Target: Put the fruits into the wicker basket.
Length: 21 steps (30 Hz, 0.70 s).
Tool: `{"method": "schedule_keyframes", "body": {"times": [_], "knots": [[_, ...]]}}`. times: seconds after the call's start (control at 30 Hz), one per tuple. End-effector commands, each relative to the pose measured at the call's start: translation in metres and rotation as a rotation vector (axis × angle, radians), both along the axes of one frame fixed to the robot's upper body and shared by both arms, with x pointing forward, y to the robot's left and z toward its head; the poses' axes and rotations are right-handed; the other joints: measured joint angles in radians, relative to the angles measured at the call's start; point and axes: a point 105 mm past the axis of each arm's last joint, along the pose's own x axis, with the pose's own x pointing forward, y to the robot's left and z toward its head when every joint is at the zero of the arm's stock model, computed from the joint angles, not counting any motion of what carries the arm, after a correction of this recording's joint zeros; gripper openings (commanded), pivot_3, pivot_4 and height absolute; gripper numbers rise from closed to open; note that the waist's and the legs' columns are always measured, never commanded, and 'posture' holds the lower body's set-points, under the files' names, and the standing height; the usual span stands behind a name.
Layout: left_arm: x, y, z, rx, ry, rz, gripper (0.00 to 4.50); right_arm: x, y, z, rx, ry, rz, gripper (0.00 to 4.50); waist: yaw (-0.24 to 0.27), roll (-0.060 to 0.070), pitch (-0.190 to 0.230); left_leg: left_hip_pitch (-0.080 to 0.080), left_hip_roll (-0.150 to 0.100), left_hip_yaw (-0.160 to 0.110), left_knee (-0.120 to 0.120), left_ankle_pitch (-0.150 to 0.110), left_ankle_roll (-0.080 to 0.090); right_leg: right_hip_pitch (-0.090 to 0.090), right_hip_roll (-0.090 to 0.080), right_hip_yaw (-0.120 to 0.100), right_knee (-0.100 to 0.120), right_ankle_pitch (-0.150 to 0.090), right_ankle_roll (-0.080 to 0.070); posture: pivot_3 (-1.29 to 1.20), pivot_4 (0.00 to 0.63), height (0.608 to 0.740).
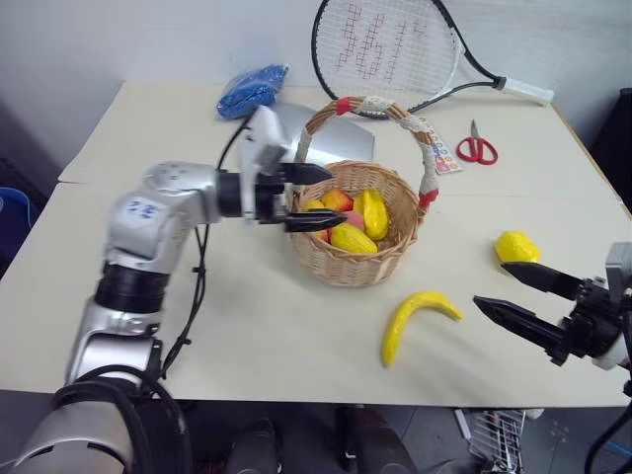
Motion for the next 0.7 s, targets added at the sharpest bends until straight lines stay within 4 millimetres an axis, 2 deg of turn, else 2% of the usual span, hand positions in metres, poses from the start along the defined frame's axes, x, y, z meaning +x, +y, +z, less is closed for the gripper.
{"method": "schedule_keyframes", "body": {"times": [0.03, 0.13, 0.23, 0.3, 0.4, 0.47, 0.57, 0.7], "knots": [[-0.026, 0.027, 0.016, 0.01, -0.043, -0.088, 4.46, -0.017, -0.028, 0.005, -0.061, -0.015, -0.077, 4.5, 0.0, 0.0, 0.0, 0.0, 0.0, 0.0, 0.0, 0.0, 0.0, 0.0, 0.0, 0.0, 0.0, 0.0, 0.0, 0.0, 0.15, 0.74], [-0.04, 0.057, 0.007, 0.108, -0.02, -0.102, 4.46, -0.037, -0.051, 0.002, -0.106, 0.043, -0.132, 4.5, -0.001, 0.0, 0.0, 0.001, -0.001, 0.0, 0.0, 0.0, 0.001, 0.001, 0.0, 0.0, -0.001, 0.0, 0.0, 0.0, 0.15, 0.74], [-0.049, 0.071, 0.004, 0.155, -0.001, -0.105, 4.46, -0.052, -0.06, 0.003, -0.098, 0.099, -0.133, 4.5, -0.001, 0.0, 0.0, 0.001, -0.001, 0.0, -0.001, -0.002, 0.003, 0.001, 0.0, 0.0, -0.001, 0.0, -0.001, 0.0, 0.15, 0.74], [-0.055, 0.074, 0.003, 0.176, 0.002, -0.112, 4.46, -0.054, -0.062, 0.004, -0.104, 0.104, -0.121, 4.5, -0.001, -0.001, 0.0, 0.001, -0.001, 0.0, 0.0, -0.004, 0.007, 0.001, 0.0, 0.0, -0.001, 0.0, -0.001, 0.0, 0.15, 0.74], [-0.053, 0.07, 0.002, 0.178, -0.026, -0.092, 4.46, -0.038, -0.057, 0.004, -0.14, 0.054, -0.094, 4.5, -0.001, -0.001, 0.0, 0.001, -0.001, 0.0, 0.0, -0.004, 0.008, 0.002, -0.001, 0.0, -0.002, 0.0, -0.001, 0.0, 0.15, 0.74], [-0.054, 0.064, 0.003, 0.165, -0.051, -0.108, 4.46, -0.023, -0.048, 0.001, -0.163, 0.026, -0.04, 4.5, -0.004, -0.001, 0.0, 0.001, -0.001, -0.001, 0.0, -0.005, 0.008, 0.002, -0.001, 0.0, -0.002, 0.0, 0.0, 0.0, 0.15, 0.74], [-0.059, 0.055, 0.005, 0.145, -0.059, -0.159, 4.46, 0.013, -0.024, -0.01, -0.19, -0.009, 0.095, 4.5, -0.01, -0.002, 0.0, 0.002, 0.0, 0.0, 0.0, -0.005, 0.007, 0.002, 0.0, 0.0, -0.001, 0.0, 0.0, 0.0, 0.15, 0.74], [-0.066, 0.046, 0.006, 0.147, -0.064, -0.212, 4.46, 0.042, -0.008, -0.026, -0.261, -0.013, 0.199, 4.5, -0.008, 0.001, 0.001, -0.001, -0.001, 0.0, 0.0, -0.004, 0.007, -0.001, 0.0, 0.0, 0.0, 0.0, -0.001, 0.0, 0.15, 0.74]]}}
